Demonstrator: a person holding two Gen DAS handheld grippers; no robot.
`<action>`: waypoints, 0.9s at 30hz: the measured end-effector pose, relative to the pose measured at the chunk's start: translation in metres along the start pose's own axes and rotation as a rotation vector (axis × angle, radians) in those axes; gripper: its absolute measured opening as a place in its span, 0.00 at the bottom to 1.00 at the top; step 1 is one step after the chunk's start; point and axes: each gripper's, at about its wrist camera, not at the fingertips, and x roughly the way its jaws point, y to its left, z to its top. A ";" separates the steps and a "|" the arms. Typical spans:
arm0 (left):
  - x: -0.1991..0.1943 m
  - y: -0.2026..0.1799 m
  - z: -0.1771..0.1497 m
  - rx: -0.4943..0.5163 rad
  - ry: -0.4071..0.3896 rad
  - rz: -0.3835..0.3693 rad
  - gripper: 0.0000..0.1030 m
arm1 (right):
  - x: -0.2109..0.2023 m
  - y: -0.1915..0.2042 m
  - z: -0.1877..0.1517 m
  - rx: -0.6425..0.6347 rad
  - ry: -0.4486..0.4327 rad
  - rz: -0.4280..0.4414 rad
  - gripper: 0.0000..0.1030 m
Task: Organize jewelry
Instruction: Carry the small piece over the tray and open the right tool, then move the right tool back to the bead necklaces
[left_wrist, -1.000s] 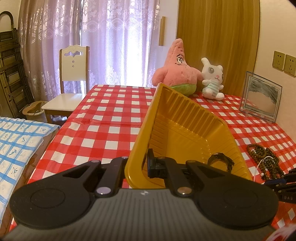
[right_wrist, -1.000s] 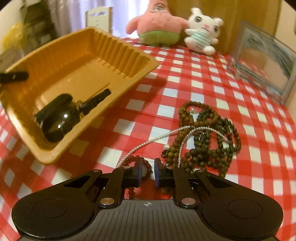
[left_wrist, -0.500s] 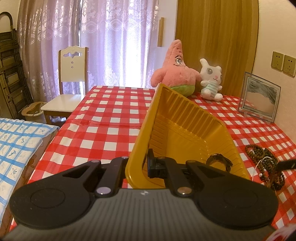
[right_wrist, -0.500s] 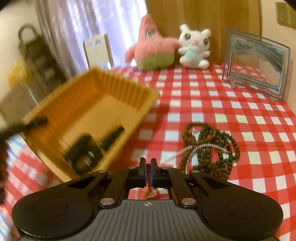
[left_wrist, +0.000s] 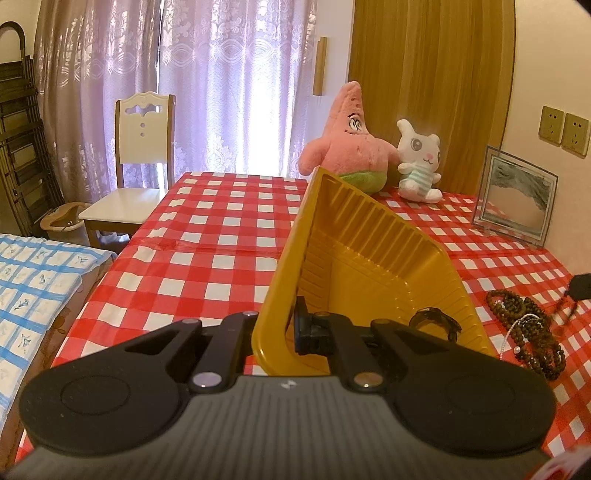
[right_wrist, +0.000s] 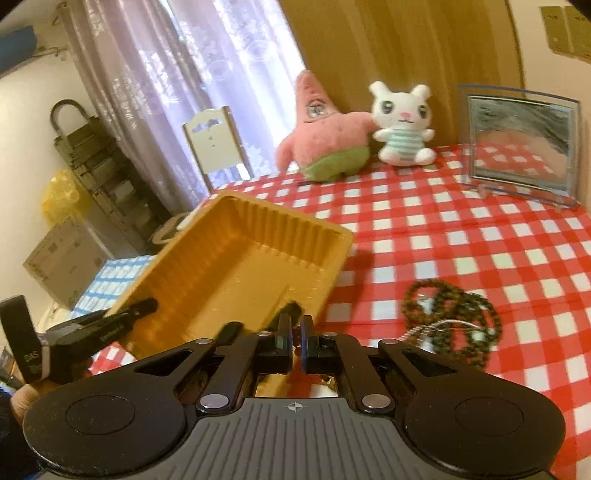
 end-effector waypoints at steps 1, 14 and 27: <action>0.000 -0.001 0.000 -0.001 -0.001 -0.001 0.06 | 0.003 0.006 0.002 -0.007 0.001 0.014 0.04; 0.000 0.000 0.000 -0.013 -0.004 -0.020 0.06 | 0.077 0.076 0.005 -0.059 0.070 0.196 0.04; 0.000 0.002 0.000 -0.018 -0.002 -0.035 0.06 | 0.119 0.083 -0.007 -0.072 0.142 0.124 0.10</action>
